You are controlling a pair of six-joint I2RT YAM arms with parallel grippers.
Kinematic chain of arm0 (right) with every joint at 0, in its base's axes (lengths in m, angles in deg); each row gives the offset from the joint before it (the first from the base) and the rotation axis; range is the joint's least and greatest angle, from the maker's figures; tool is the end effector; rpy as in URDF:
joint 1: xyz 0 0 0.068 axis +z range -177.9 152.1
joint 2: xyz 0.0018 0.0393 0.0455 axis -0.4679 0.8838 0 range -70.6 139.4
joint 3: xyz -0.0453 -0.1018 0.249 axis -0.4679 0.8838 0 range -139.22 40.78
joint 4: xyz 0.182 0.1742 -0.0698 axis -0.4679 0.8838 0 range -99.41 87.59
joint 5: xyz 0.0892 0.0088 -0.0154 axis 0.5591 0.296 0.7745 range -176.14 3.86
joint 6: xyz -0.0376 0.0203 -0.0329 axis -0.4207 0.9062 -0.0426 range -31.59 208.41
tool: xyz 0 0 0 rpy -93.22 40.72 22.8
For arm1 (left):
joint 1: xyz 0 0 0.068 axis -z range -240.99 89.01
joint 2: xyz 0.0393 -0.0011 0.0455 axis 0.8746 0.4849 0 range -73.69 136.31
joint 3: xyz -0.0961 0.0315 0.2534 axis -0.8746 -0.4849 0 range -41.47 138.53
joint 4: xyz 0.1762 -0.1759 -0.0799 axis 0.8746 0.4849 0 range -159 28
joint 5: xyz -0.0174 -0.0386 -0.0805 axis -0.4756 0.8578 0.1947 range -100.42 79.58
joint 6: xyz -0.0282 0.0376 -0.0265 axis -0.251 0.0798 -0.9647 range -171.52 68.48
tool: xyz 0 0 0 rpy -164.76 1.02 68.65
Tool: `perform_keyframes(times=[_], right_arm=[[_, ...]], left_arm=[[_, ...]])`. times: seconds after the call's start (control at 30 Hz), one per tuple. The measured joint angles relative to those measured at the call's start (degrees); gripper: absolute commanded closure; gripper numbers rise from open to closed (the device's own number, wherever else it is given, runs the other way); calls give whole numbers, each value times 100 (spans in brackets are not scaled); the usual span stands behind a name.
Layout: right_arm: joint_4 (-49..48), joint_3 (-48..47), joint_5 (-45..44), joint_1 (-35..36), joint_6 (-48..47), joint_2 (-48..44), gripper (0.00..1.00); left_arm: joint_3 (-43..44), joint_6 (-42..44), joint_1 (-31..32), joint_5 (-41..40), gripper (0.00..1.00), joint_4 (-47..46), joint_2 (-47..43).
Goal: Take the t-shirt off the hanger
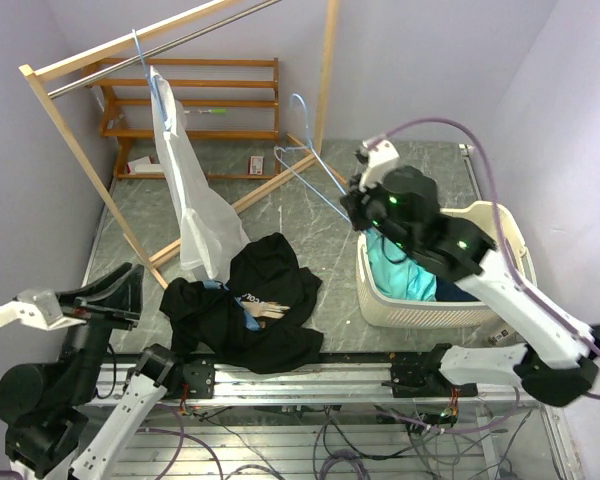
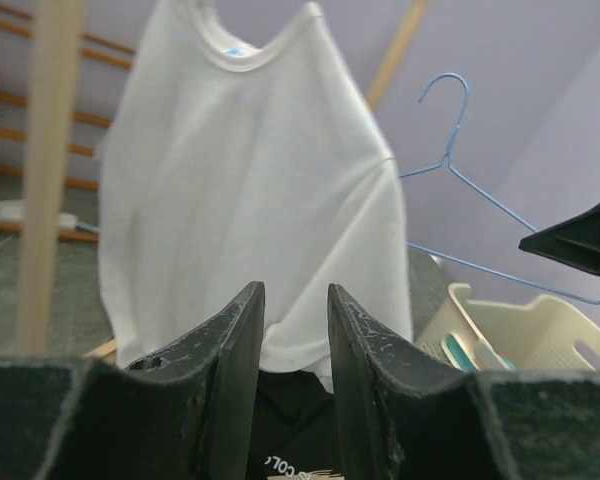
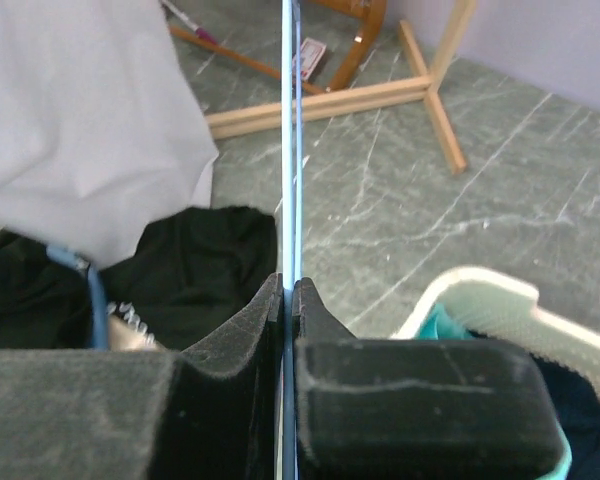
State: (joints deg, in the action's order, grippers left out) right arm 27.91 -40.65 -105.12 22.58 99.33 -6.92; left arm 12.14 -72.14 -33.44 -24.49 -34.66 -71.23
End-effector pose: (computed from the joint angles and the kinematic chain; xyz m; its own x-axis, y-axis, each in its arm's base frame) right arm 0.1486 0.1618 0.4459 -0.3106 -0.0951 -0.9458 -0.4843 0.8720 0.0714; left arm -0.0251 0.0228 0.3847 0.1546 -0.4660 -0.8712 0.3171 0.8585 -0.4029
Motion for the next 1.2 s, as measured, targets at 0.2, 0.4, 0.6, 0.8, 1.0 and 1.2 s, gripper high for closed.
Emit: perform_keyframes(times=[0.2, 0.4, 0.6, 0.8, 1.0, 1.2], right_arm=[[-863, -992, -396, -48, -299, 1377, 100], [-1606, -2367, -413, -304, -455, 2133, 100], [-1893, -3178, 162, -909, -334, 2739, 100], [-2044, -3202, 839, -1370, -120, 3261, 100], [-2085, -3294, 1180, -1440, -37, 3613, 100], [-2328, -3198, 1338, -1443, 48, 3543, 100]], left_arm=[[-129, -323, 0, -896, 60, 476, -205], [-234, -501, 0, -1296, 60, 793, -208], [-289, -643, 0, -1519, 61, 916, -208], [-293, -748, 0, -1650, 61, 979, -208], [-310, -800, 0, -1705, 61, 1027, -208], [-310, -857, 0, -1786, 61, 1095, -208]])
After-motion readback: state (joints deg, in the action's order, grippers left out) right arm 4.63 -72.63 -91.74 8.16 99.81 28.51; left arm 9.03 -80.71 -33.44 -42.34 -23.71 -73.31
